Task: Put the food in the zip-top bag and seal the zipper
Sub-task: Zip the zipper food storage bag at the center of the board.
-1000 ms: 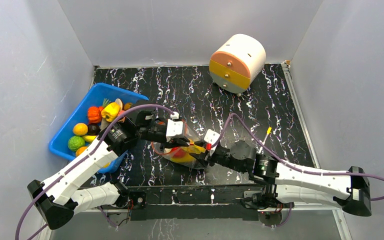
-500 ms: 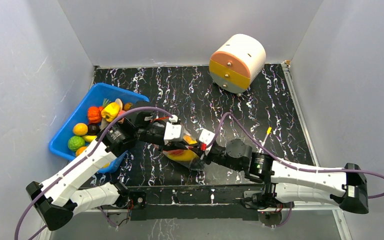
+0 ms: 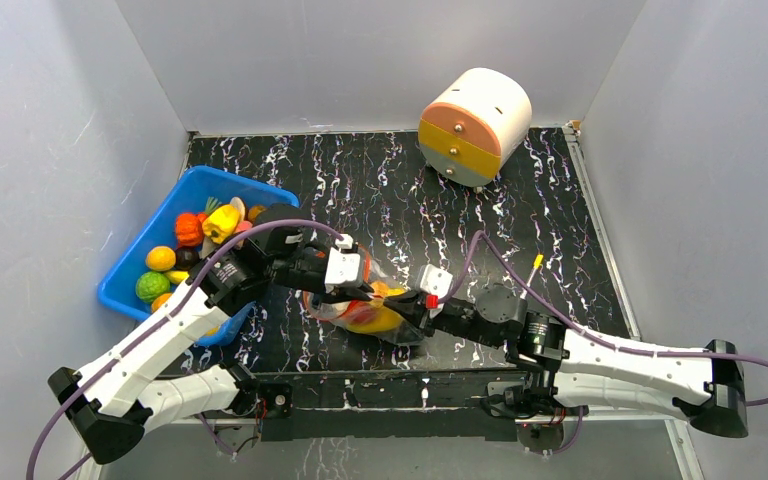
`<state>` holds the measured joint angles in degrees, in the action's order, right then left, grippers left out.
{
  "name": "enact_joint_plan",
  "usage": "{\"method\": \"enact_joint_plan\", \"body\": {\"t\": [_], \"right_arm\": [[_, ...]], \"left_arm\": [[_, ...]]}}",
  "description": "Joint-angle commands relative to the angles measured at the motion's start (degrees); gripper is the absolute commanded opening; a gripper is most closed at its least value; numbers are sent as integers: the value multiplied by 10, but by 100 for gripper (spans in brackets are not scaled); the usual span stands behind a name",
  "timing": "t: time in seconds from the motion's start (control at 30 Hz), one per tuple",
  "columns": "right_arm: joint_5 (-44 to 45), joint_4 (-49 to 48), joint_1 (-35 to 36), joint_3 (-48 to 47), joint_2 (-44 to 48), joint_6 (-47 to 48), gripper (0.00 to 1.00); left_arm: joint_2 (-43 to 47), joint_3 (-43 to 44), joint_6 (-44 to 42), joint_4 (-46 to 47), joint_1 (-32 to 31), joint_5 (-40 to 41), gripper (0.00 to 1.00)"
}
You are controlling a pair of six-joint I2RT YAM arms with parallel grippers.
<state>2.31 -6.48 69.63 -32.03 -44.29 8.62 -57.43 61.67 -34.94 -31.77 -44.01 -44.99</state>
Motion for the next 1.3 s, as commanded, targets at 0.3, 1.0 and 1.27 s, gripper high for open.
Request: {"method": "enact_joint_plan", "body": {"t": [0.3, 1.0, 1.27], "right_arm": [[-25, -16, -4, -62, -13, -25, 24], [-39, -26, -4, -80, -49, -12, 18], [-29, -25, -4, -72, -30, -10, 0]], "left_arm": [[10, 13, 8, 3, 3, -12, 0], [14, -5, -11, -4, 3, -40, 0], [13, 3, -23, -22, 3, -21, 0]]}}
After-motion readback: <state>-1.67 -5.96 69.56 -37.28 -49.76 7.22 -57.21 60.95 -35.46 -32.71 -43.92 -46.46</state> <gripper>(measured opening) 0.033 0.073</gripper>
